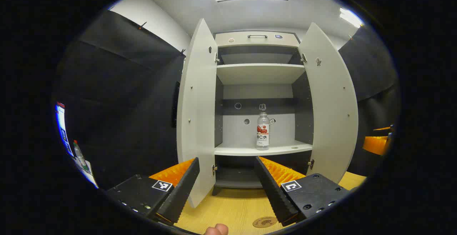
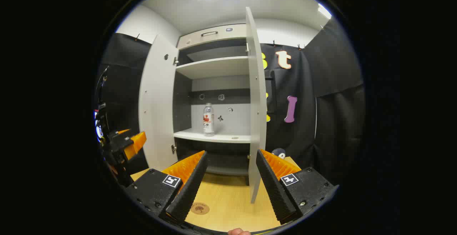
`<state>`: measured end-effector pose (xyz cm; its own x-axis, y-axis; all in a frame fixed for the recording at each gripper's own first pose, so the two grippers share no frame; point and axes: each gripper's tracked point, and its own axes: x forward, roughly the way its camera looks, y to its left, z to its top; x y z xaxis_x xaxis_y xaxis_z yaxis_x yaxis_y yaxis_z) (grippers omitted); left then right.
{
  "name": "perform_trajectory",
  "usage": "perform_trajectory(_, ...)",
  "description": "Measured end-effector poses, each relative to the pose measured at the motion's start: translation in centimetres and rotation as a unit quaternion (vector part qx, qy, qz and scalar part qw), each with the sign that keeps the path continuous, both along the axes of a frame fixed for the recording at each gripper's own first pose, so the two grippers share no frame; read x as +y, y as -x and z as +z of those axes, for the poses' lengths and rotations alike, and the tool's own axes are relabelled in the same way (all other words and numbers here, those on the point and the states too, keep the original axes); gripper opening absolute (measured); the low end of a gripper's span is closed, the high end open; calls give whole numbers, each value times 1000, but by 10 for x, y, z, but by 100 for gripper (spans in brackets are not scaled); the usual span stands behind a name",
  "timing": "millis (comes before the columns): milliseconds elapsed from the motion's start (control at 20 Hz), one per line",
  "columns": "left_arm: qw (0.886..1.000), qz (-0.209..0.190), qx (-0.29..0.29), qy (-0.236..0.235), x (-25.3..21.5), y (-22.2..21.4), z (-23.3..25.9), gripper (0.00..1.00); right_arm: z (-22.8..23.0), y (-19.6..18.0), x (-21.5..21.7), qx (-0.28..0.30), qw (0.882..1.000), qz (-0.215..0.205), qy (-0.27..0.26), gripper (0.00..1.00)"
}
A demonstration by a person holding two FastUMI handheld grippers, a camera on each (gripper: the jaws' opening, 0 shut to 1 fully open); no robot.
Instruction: Grasp the bottle in the cabinet with the left hand and place it on the coaster, then close the right door with the right hand and the left door with the left hand.
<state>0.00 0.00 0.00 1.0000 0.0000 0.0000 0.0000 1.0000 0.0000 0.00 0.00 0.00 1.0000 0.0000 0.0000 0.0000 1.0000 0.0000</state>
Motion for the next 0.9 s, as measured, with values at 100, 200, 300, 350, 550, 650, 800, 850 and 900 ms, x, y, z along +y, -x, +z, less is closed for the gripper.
perform_trajectory(100,1000,-17,9,6,-3,-6,-9,95,6,-7,5,-9,1000,-2,4,83)
perform_trajectory(200,1000,-27,4,15,-5,-15,-9,95,8,-15,7,-21,1000,-7,7,84)
perform_trajectory(300,999,-25,11,20,-3,-18,-17,95,0,-22,10,-17,1000,-11,17,83)
perform_trajectory(350,999,-21,12,25,-1,-17,-18,95,-2,-25,12,-18,1000,-12,20,83)
perform_trajectory(550,999,-12,5,32,2,-18,-17,95,-9,-27,19,-14,1000,-1,19,84)
perform_trajectory(650,999,-10,-2,37,3,-17,-13,95,-9,-26,19,-14,1000,2,21,83)
perform_trajectory(800,999,-6,1,34,5,-16,-14,95,-13,-26,21,-9,1000,5,21,83)
perform_trajectory(850,999,-5,1,32,6,-16,-14,95,-15,-26,21,-4,1000,4,21,83)
perform_trajectory(900,1000,-7,1,30,6,-17,-13,99,-18,-27,21,2,1000,3,21,83)
